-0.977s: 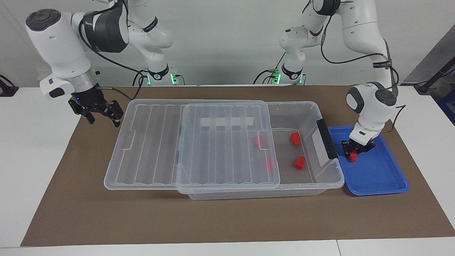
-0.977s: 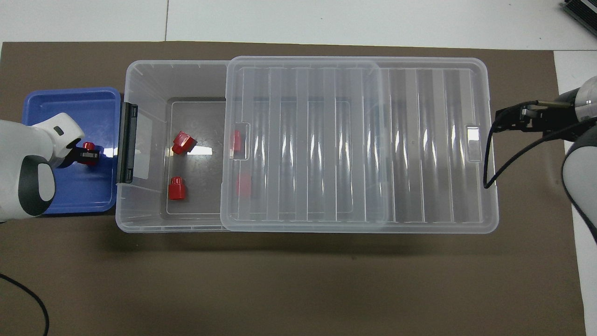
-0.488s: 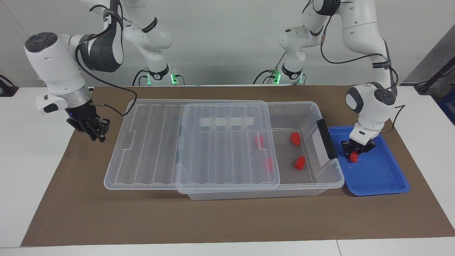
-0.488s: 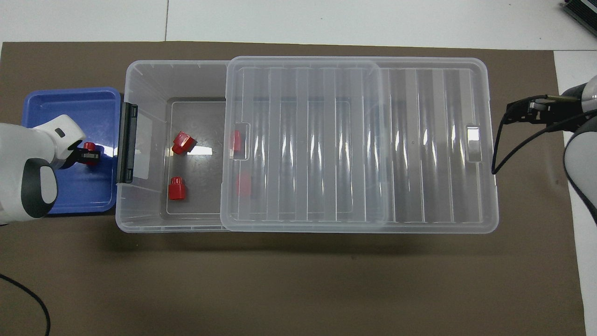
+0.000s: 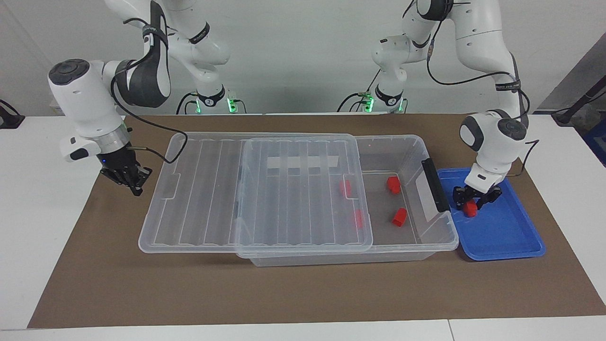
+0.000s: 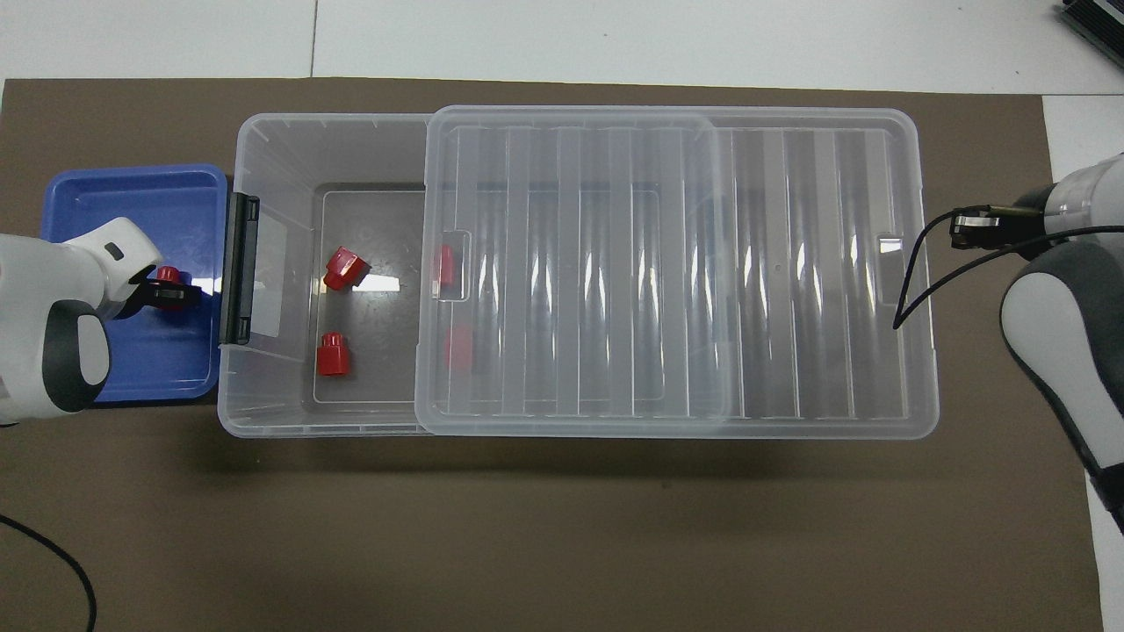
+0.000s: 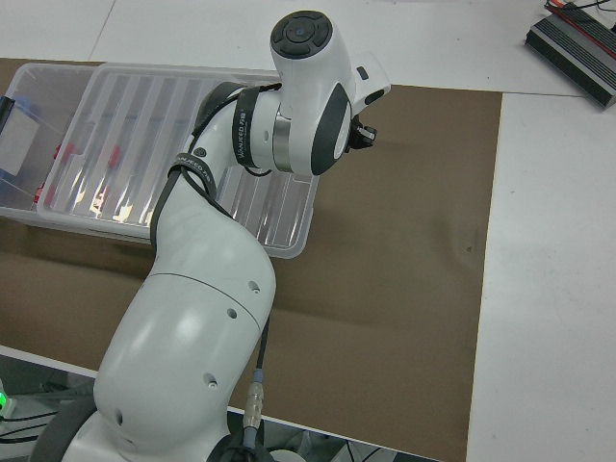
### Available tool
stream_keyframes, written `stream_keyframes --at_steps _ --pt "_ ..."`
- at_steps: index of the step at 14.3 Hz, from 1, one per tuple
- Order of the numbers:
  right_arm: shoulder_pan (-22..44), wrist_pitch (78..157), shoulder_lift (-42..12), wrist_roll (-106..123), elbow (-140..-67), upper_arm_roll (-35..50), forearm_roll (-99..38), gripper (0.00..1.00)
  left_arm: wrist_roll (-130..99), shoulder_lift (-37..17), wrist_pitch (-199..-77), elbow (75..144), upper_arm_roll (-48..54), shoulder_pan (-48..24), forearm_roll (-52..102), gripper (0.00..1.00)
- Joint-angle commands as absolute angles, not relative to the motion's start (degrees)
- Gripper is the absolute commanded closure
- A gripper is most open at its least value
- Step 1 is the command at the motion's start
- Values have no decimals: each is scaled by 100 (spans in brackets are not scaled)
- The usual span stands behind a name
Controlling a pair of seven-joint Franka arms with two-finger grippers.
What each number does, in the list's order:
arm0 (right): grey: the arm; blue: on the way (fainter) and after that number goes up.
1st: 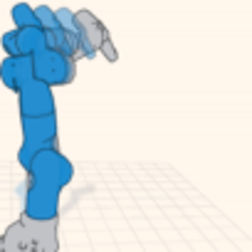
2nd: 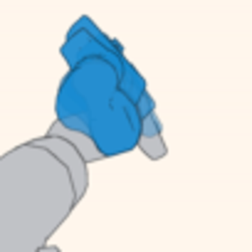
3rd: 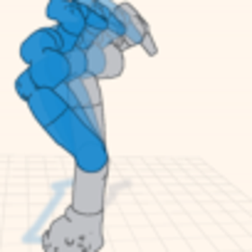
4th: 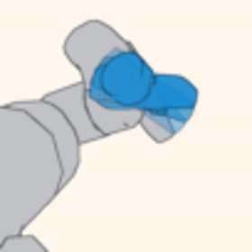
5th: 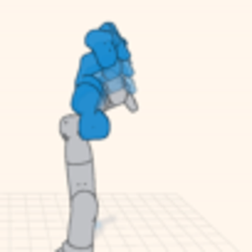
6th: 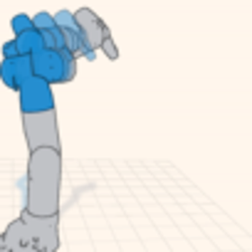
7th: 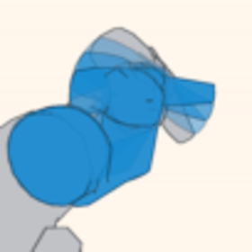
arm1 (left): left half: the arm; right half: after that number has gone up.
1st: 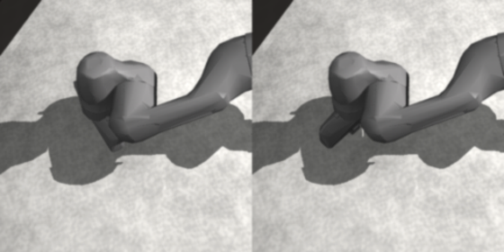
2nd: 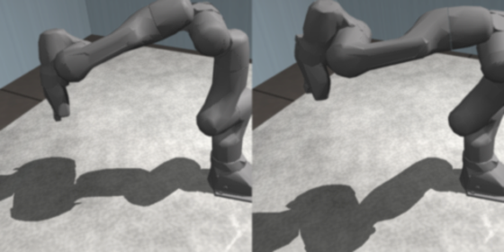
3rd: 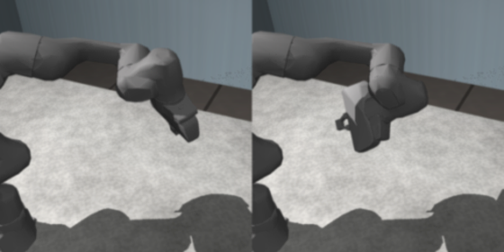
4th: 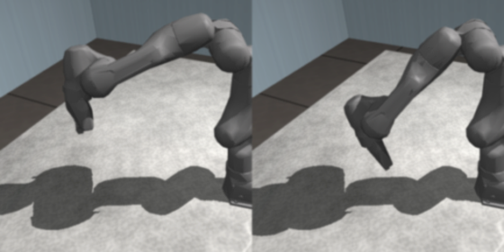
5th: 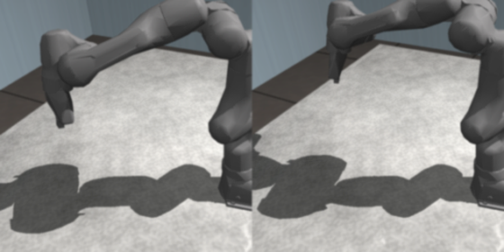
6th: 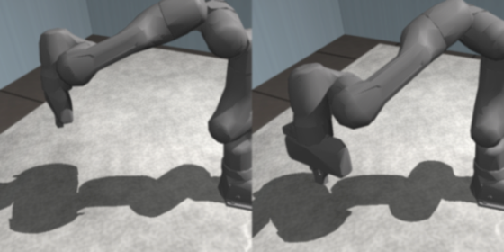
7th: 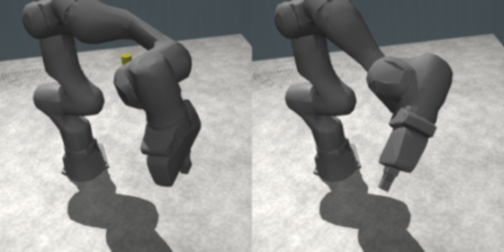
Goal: Place red block in blue tray from box
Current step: 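Lower the red block into the blue tray and open the left gripper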
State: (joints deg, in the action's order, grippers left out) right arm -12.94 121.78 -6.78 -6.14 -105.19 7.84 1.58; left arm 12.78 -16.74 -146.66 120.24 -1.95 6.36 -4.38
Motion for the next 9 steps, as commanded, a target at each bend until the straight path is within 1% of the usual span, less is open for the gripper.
stream_keyframes --at_steps 1,2,4,5,7,9 --pt "-1310 12375 -729 -492 -10599 809 105 100 1292 -1635 -14766 12085 -229 589 -343 23" --pt "-1275 12384 -747 -483 -10600 809 105 100 1283 -1600 -14713 12033 -211 580 -343 23" --pt "-1178 12384 -747 -457 -10600 817 105 100 1257 -1451 -14075 11735 -150 571 -334 17" --pt "-1134 12375 -747 -457 -10600 817 105 100 1248 -1337 -13610 11498 -141 563 -343 13" --pt "-1029 12384 -765 -474 -10565 817 105 100 1239 -1135 -12609 10928 -141 484 -325 0" --pt "-932 12358 -765 -483 -10564 826 97 100 1195 -819 -11790 10583 -141 405 -316 0"
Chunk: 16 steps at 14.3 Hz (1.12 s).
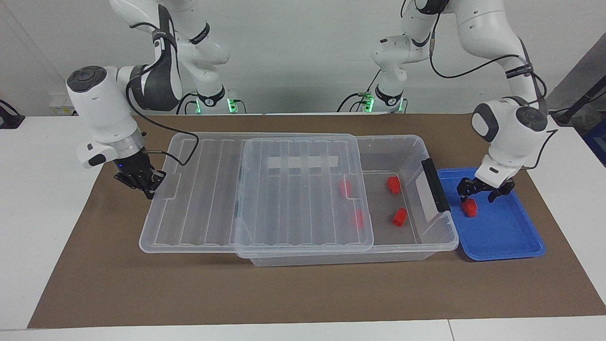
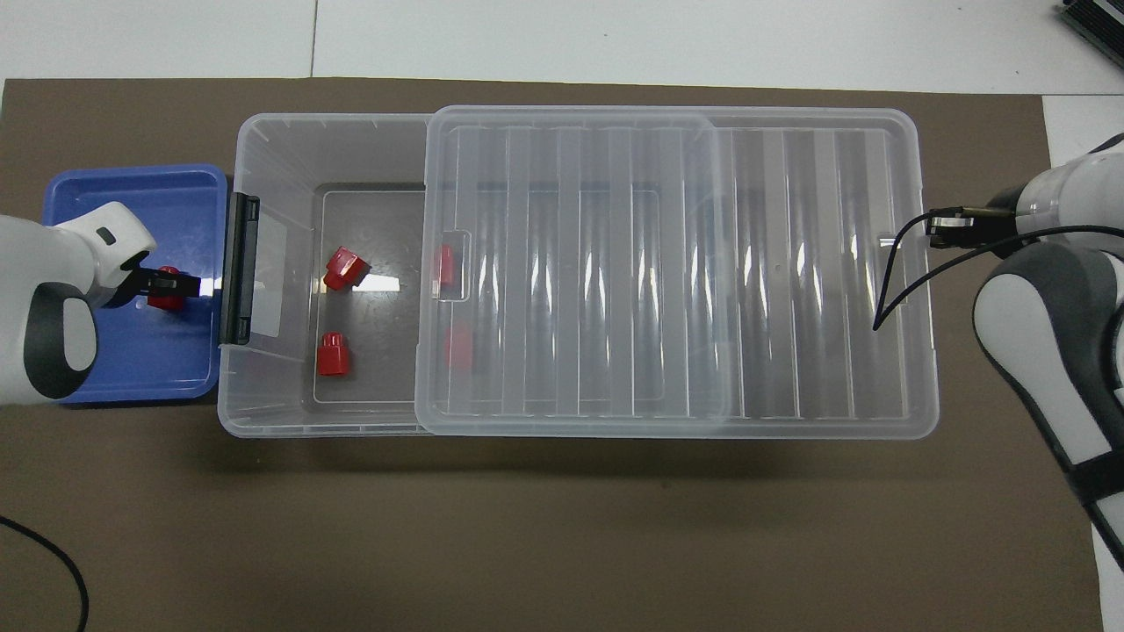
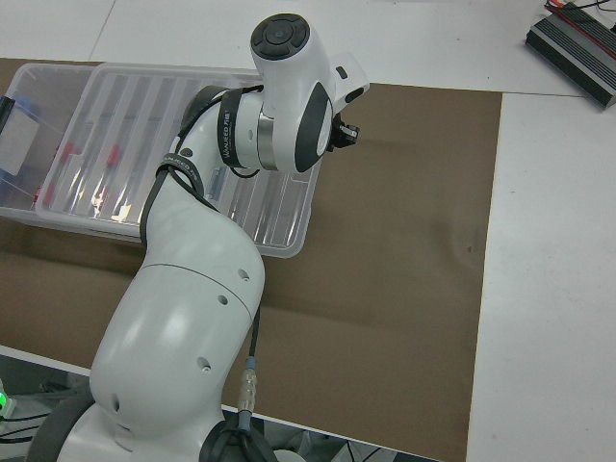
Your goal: Place red block in blue tray from box
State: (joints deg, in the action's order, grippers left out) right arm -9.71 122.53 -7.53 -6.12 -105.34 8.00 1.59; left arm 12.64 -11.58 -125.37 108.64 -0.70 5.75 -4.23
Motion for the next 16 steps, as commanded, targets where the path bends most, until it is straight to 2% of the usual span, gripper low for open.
stream_keyframes --at_steps 1,3,6,9,11,13,14,16 --pt "-879 12305 -756 -475 -10564 835 88 100 1126 -669 -11438 10382 -149 326 -316 0" --pt "-783 12217 -747 -466 -10564 844 79 100 941 -371 -10709 9977 -141 203 -316 0" --pt "-590 12094 -738 -457 -10556 905 -26 100 958 175 -10362 10142 -141 211 -316 0" --pt "-318 11988 -703 -483 -10582 914 -132 100 941 333 -10118 10239 -149 45 -316 0" --pt "-177 11962 -686 -483 -10600 914 -132 100 940 440 -9531 9899 -141 -263 -360 0" --pt "17 11936 -686 -492 -10600 914 -141 100 967 265 -8836 9294 -114 -229 -369 0" --pt "139 11927 -677 -501 -10600 914 -141 100 949 238 -8859 9255 -106 -272 -369 0" --pt "237 11901 -677 -510 -10600 923 -271 100 949 430 -8947 9649 -105 -299 -360 0"
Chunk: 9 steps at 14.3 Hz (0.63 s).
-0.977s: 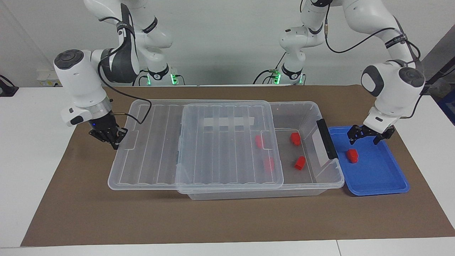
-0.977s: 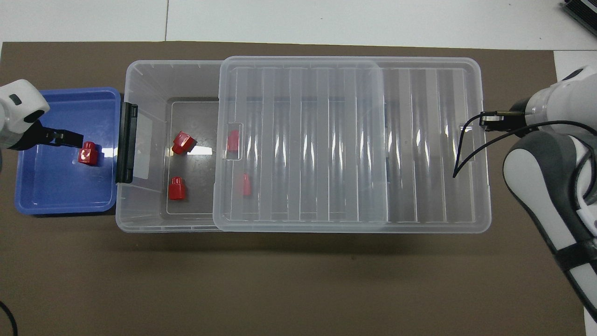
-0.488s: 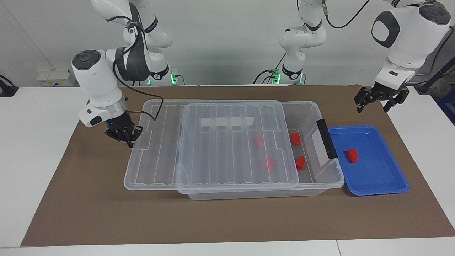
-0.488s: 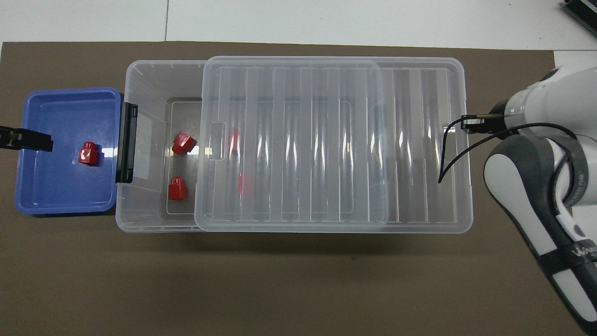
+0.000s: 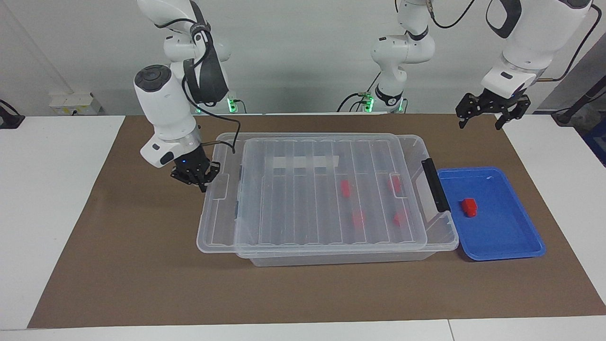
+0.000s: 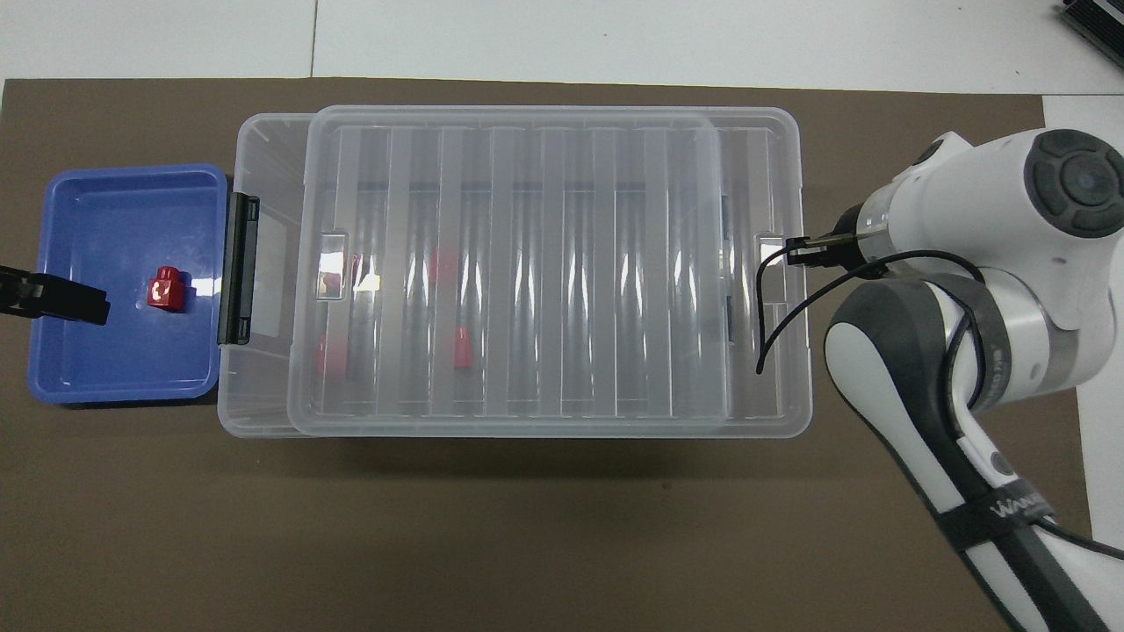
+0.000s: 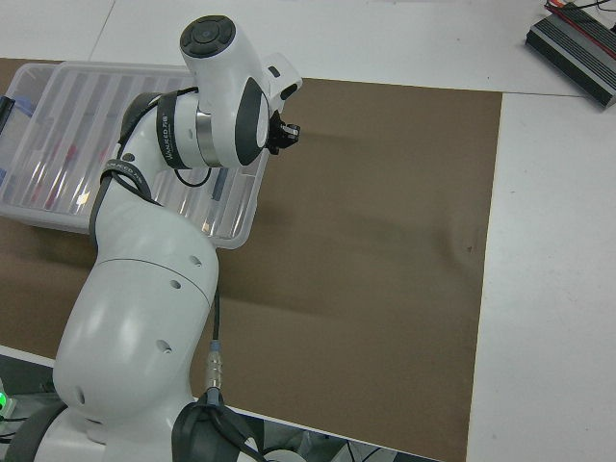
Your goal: Place red block in blue tray from box
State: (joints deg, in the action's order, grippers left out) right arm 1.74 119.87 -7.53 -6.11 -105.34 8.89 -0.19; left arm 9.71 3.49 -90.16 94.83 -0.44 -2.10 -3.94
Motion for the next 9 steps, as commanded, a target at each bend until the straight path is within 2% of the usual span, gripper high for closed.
stream_keyframes --at_steps 1,3,9 --pt "298 11883 -668 -510 -10600 923 -438 100 941 422 -8947 9642 -114 -351 -360 0" --pt "404 11892 -659 -510 -10600 923 -483 100 940 413 -8938 9668 -123 -579 -369 0" --pt "615 11997 -668 -597 -10591 923 -483 100 949 404 -8965 9685 -114 -563 -369 0"
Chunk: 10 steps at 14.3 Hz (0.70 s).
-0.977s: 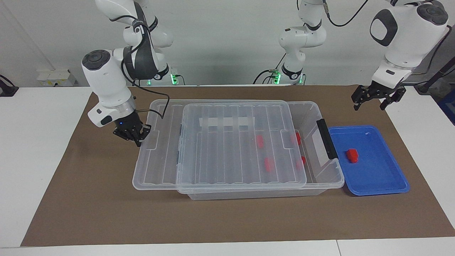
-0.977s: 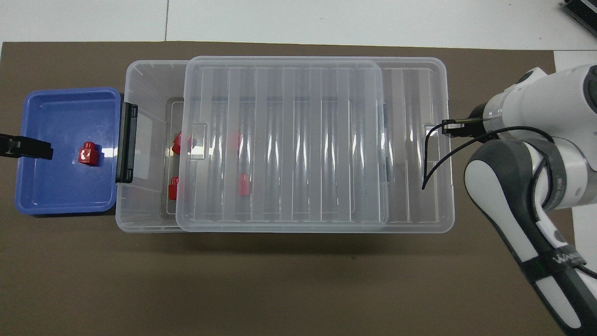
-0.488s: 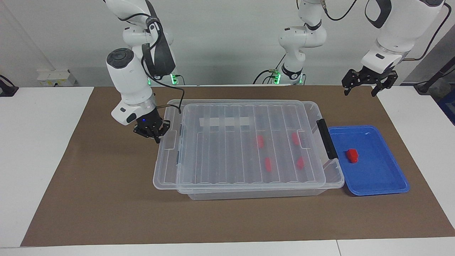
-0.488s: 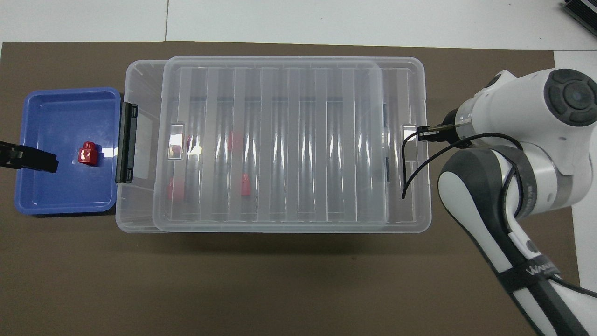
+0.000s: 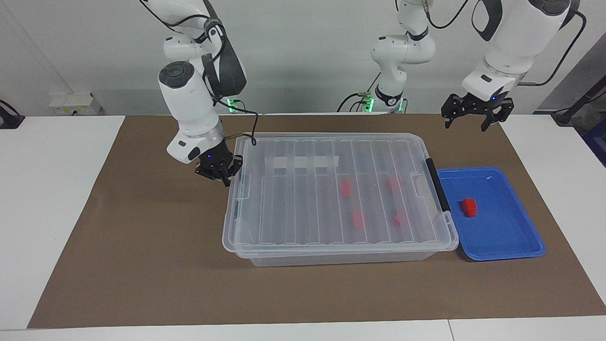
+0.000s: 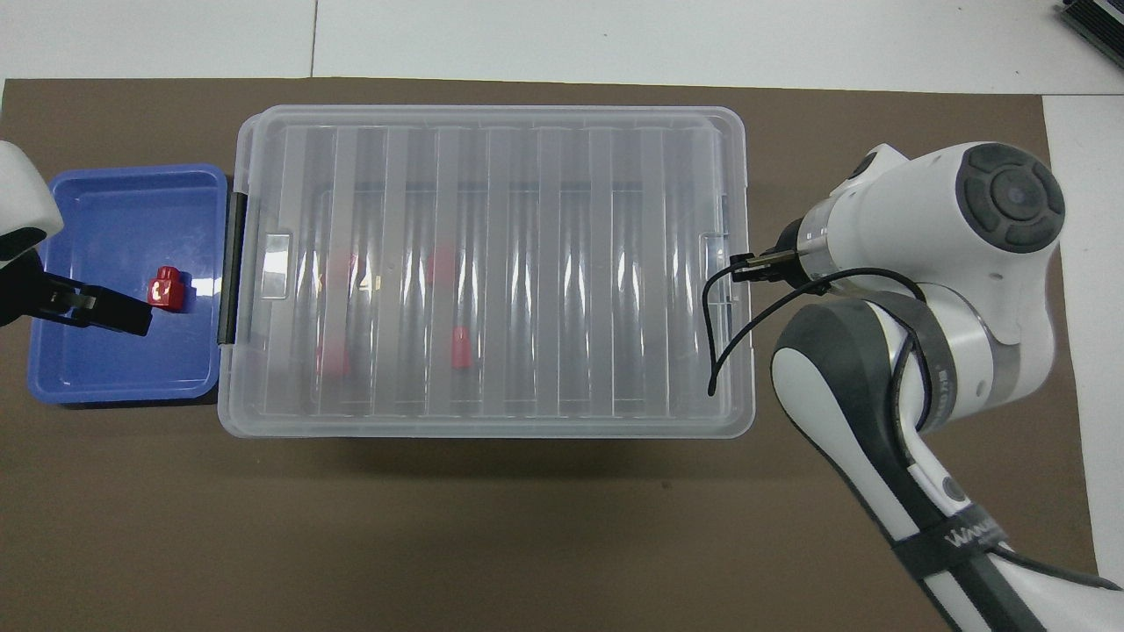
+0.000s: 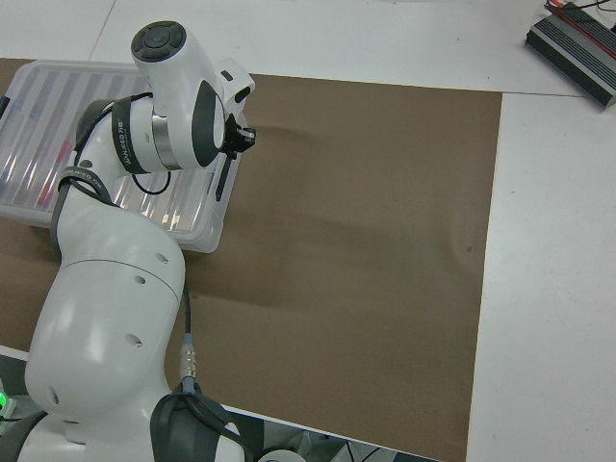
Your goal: Place red block in blue tray from box
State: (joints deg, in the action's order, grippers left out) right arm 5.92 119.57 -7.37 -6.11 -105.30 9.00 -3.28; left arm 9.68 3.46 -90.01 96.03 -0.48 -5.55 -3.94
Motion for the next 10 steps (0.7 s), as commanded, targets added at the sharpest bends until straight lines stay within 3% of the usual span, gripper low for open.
stream_keyframes --at_steps 1,10 --pt "650 12006 -668 -615 -10591 923 -483 100 941 404 -8956 9686 -114 -545 -369 0" --pt "554 11918 -607 -676 -10547 862 -483 100 949 422 -8938 9677 -149 -536 -369 0"
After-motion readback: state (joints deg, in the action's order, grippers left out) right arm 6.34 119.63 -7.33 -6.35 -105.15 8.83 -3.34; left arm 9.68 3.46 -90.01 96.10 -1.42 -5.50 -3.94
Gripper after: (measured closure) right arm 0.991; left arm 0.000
